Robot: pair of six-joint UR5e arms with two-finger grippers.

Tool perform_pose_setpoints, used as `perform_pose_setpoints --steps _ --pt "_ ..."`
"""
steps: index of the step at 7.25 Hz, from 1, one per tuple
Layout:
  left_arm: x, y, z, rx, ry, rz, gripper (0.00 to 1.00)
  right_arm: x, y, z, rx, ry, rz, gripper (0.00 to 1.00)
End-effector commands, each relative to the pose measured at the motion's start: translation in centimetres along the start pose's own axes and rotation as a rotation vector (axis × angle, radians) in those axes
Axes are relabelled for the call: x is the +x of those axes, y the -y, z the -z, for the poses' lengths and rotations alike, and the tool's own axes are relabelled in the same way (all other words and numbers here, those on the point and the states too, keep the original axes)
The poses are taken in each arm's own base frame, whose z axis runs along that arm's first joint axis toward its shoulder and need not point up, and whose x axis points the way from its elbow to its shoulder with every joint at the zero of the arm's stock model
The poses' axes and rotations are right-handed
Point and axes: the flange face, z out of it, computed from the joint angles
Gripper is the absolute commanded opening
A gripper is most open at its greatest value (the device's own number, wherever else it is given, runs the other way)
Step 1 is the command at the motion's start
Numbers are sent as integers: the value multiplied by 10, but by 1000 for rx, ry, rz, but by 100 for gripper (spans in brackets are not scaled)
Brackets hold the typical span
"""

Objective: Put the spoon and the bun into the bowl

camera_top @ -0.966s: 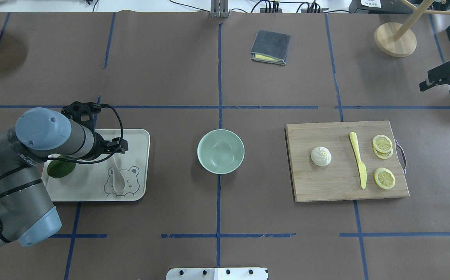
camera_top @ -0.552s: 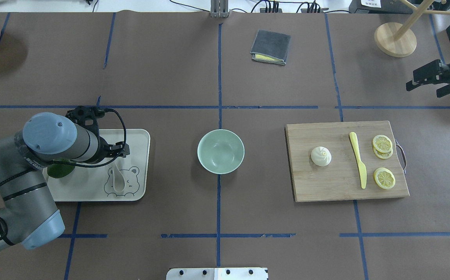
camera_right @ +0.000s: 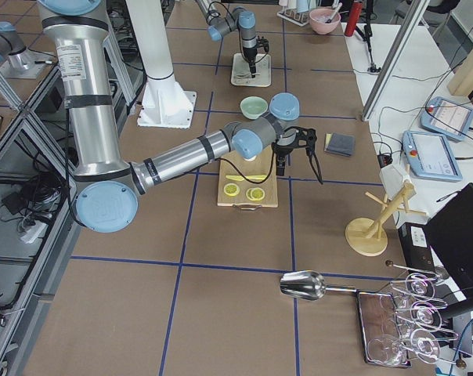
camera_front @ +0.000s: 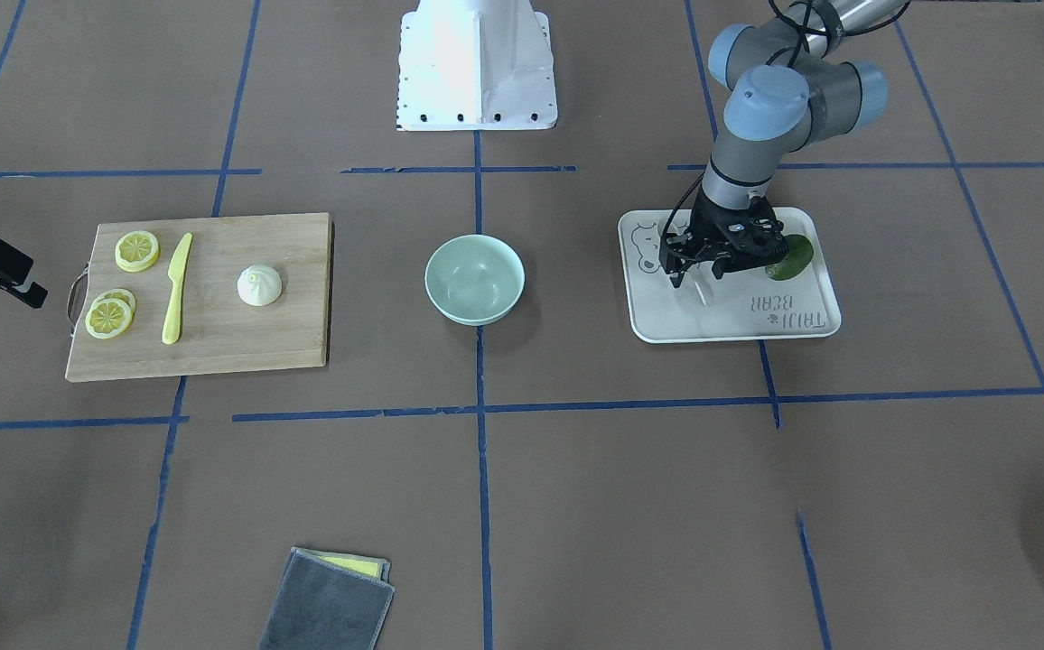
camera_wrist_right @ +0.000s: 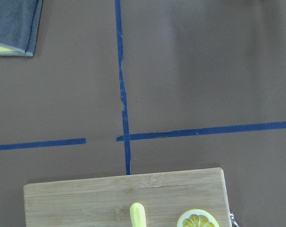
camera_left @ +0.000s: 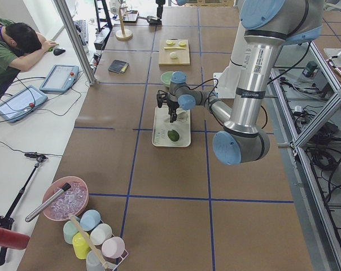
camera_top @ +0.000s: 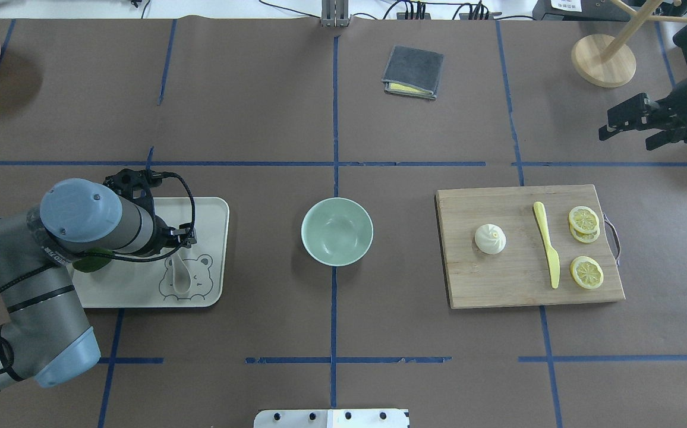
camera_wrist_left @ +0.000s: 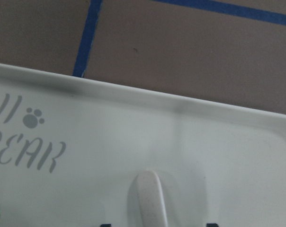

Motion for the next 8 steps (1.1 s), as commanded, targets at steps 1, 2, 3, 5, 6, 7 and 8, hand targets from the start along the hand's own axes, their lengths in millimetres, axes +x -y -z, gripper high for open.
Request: perform_pose_setpoints --steps 1,2,3,5,6,7,8 --pt "1 -1 2 -2 7 4 23 -23 -3 -11 4 -8 -10 100" --pt "0 -1 2 -5 23 6 6 -24 -3 -12 4 -9 -12 100" --pt "2 -2 6 -5 23 6 0 -28 -3 -13 3 -6 -6 100" --pt "5 3 25 7 5 12 0 -40 -7 -22 -6 -7 -6 100" --pt "8 0 43 1 39 21 0 -55 -14 -35 -11 -16 -1 100" --pt "11 21 68 35 28 46 0 -72 -19 -49 -12 -21 4 100" --pt "22 48 93 76 -15 64 0 -97 -29 -66 -2 -35 2 100"
